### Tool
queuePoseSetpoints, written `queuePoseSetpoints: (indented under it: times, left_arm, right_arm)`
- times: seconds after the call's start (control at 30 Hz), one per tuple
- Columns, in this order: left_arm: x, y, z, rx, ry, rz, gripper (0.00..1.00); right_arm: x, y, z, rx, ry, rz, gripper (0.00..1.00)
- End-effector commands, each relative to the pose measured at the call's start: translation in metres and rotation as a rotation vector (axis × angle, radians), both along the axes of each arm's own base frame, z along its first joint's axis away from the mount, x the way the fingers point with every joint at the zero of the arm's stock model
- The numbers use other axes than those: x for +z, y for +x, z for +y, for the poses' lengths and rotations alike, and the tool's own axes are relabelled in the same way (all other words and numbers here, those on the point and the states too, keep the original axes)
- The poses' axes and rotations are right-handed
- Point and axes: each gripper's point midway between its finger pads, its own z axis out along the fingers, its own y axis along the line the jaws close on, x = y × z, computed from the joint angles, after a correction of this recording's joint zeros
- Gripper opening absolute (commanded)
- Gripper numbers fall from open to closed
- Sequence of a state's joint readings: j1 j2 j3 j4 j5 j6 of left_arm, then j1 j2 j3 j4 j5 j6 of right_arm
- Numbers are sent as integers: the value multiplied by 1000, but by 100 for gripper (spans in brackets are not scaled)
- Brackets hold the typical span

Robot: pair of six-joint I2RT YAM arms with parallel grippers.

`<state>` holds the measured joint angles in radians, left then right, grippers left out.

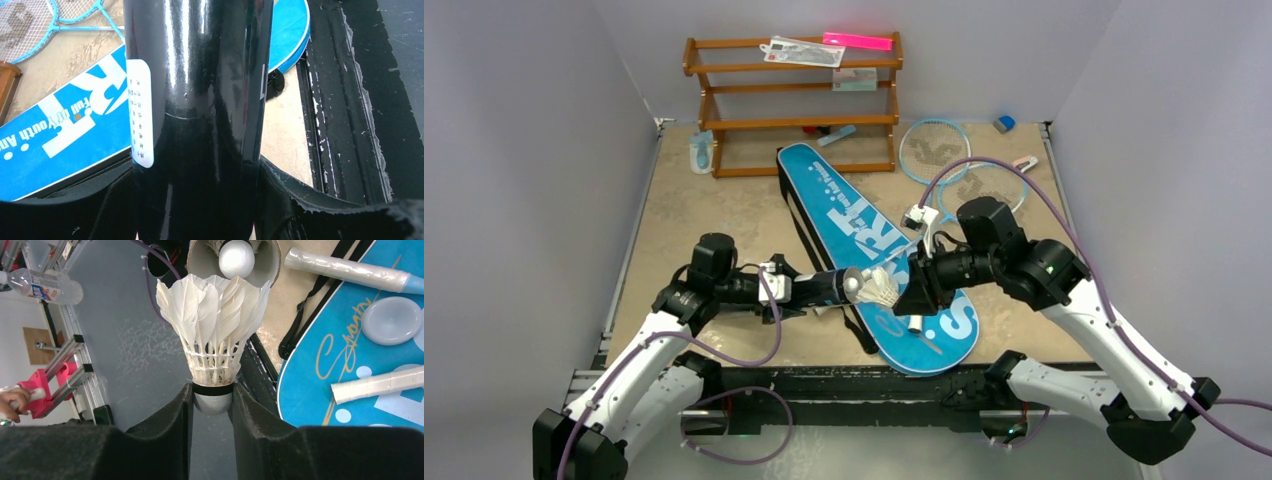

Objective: Pack up the badminton gear
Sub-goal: Place the shuttlecock at the shuttle tube.

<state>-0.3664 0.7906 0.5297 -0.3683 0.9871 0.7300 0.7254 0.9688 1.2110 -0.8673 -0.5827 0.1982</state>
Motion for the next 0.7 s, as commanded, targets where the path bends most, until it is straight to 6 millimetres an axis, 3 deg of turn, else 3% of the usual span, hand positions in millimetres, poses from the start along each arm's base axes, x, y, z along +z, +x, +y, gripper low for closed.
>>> queuePoseSetpoints:
  times: [0.0, 0.67]
  left_arm:
    - [16, -6, -7, -75, -55, -43, 4]
    - [13, -9, -7, -99, -48, -45, 1]
  right_arm:
    - [0, -4, 6, 42, 28, 20, 20]
    - [-16, -12, 16, 106, 14, 156, 19]
